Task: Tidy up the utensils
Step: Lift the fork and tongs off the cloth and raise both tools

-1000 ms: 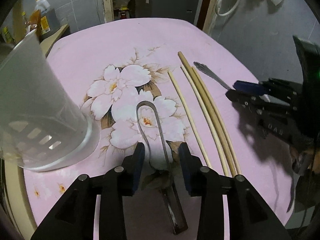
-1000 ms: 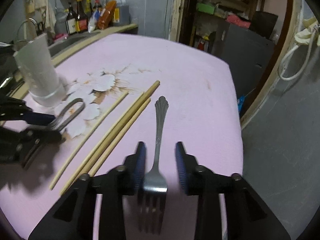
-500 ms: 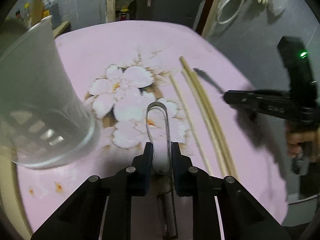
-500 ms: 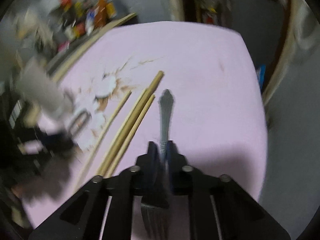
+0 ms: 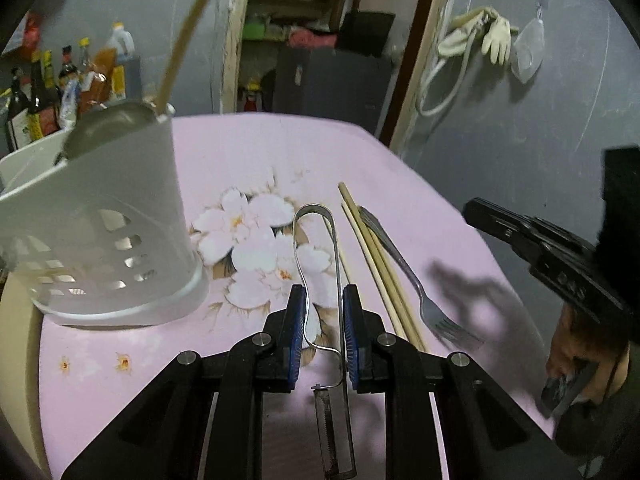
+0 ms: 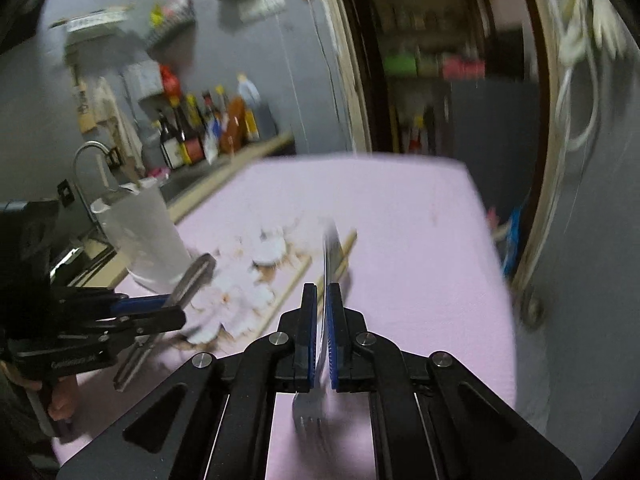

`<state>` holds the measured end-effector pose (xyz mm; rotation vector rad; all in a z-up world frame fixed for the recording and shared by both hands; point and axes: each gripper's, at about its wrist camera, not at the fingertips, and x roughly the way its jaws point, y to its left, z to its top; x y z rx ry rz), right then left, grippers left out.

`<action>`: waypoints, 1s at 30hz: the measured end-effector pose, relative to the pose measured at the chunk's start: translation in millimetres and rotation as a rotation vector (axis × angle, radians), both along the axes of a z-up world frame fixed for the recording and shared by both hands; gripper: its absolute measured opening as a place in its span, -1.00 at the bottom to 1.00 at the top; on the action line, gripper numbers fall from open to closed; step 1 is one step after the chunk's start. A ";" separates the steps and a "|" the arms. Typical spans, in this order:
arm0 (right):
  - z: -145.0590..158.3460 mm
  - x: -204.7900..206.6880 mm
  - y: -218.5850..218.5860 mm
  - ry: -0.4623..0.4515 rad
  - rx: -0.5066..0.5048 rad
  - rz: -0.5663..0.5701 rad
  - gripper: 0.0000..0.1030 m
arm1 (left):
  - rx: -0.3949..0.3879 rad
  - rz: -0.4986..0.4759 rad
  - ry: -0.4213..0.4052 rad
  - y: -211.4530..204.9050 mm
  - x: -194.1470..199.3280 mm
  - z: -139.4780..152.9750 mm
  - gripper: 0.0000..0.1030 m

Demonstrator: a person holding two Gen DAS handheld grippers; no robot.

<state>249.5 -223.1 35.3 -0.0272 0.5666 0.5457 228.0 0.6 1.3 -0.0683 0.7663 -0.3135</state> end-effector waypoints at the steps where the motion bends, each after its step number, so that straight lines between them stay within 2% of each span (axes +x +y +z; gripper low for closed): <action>1: 2.4 -7.1 2.8 -0.039 -0.013 -0.006 -0.95 | 0.002 0.004 -0.007 -1.0 -0.5 1.2 -0.71; 3: 1.1 -7.5 9.4 -0.030 -0.034 0.011 -0.95 | 0.007 0.005 0.000 -4.1 0.2 0.7 -0.71; 8: -17.3 15.4 18.7 0.088 -0.127 0.024 -0.89 | 0.019 0.020 0.067 -2.5 5.0 -9.0 -0.71; 9: -20.8 19.2 18.3 0.120 -0.127 0.031 -0.80 | 0.012 0.021 0.080 -0.5 6.4 -11.2 -0.71; 10: -27.2 26.6 19.0 0.166 -0.128 0.039 -0.61 | 0.009 0.023 0.095 0.2 7.7 -13.2 -0.71; 12: -36.7 33.1 15.7 0.218 -0.117 0.041 -0.55 | 0.008 0.027 0.112 -0.1 8.7 -15.9 -0.71; 15: -49.7 46.9 16.0 0.286 -0.127 0.037 -0.55 | 0.006 0.030 0.117 2.8 10.9 -16.2 -0.71; 16: -52.5 50.3 17.9 0.295 -0.131 0.040 -0.61 | 0.003 0.029 0.118 3.2 11.4 -16.0 -0.71; 21: -56.1 62.4 41.1 0.304 -0.209 0.068 -0.66 | -0.004 0.030 0.119 4.5 14.7 -14.8 -0.71; 23: -58.0 68.8 48.8 0.302 -0.239 0.066 -0.76 | -0.009 0.033 0.121 5.7 14.7 -15.1 -0.71; 27: -58.3 79.3 53.9 0.331 -0.237 0.053 -0.85 | -0.023 0.035 0.120 9.4 12.0 -14.6 -0.71; 30: -56.6 73.9 48.6 0.316 -0.210 0.041 -0.89 | -0.033 0.030 0.102 12.5 7.9 -11.4 -0.71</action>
